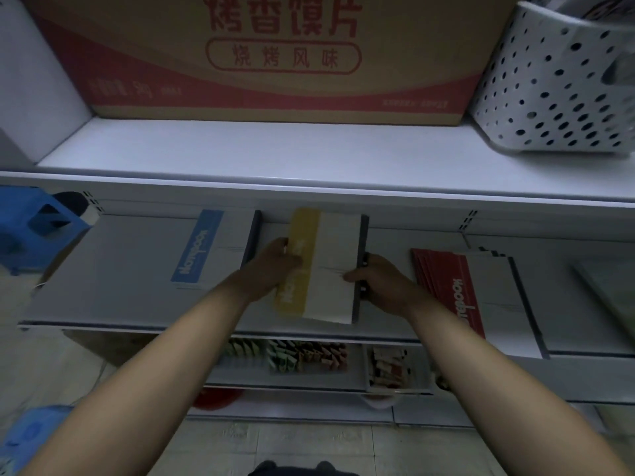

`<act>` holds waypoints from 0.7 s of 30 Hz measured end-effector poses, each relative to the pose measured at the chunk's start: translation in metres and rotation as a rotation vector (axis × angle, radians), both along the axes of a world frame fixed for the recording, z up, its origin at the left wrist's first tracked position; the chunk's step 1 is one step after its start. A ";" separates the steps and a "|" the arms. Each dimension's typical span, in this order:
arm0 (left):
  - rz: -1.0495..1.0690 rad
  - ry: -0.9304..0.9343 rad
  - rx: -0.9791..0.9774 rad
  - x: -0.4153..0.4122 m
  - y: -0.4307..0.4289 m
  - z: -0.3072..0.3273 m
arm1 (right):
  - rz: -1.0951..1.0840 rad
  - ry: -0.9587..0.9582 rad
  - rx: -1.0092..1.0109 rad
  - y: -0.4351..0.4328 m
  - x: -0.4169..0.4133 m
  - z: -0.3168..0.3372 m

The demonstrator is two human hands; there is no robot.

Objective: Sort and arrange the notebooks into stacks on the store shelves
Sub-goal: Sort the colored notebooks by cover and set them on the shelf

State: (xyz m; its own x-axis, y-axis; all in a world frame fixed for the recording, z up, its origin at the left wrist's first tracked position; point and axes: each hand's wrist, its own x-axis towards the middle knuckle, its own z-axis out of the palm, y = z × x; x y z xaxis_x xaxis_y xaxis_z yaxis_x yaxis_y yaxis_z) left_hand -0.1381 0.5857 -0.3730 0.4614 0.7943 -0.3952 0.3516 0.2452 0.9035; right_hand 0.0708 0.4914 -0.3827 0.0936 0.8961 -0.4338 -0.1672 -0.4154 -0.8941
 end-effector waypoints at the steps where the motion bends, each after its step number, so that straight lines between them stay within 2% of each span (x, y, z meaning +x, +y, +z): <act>1: -0.028 0.128 0.001 0.001 0.002 0.000 | 0.008 -0.009 -0.058 0.001 -0.001 0.001; 4: -0.065 0.403 0.100 0.013 -0.002 -0.006 | -0.018 -0.199 -0.160 0.007 -0.006 -0.007; 8: -0.111 0.643 0.236 0.026 -0.006 -0.010 | -0.080 -0.501 -0.211 0.018 -0.022 -0.012; 11: -0.180 0.748 0.273 0.031 -0.005 -0.002 | -0.147 -0.673 -0.192 0.022 -0.029 -0.010; 16: -0.157 0.786 0.320 0.033 -0.006 -0.002 | -0.097 -0.786 -0.208 0.024 -0.028 -0.002; 21: -0.089 0.711 0.344 0.024 -0.014 -0.003 | -0.026 -0.933 -0.148 0.012 -0.031 0.002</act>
State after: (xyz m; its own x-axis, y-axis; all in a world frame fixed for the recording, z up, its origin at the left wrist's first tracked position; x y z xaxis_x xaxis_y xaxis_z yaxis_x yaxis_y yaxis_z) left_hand -0.1137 0.5713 -0.3761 0.2587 0.8972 -0.3580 0.8776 -0.0634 0.4752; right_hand 0.0395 0.5039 -0.3809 0.4798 0.8305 -0.2830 0.5782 -0.5419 -0.6100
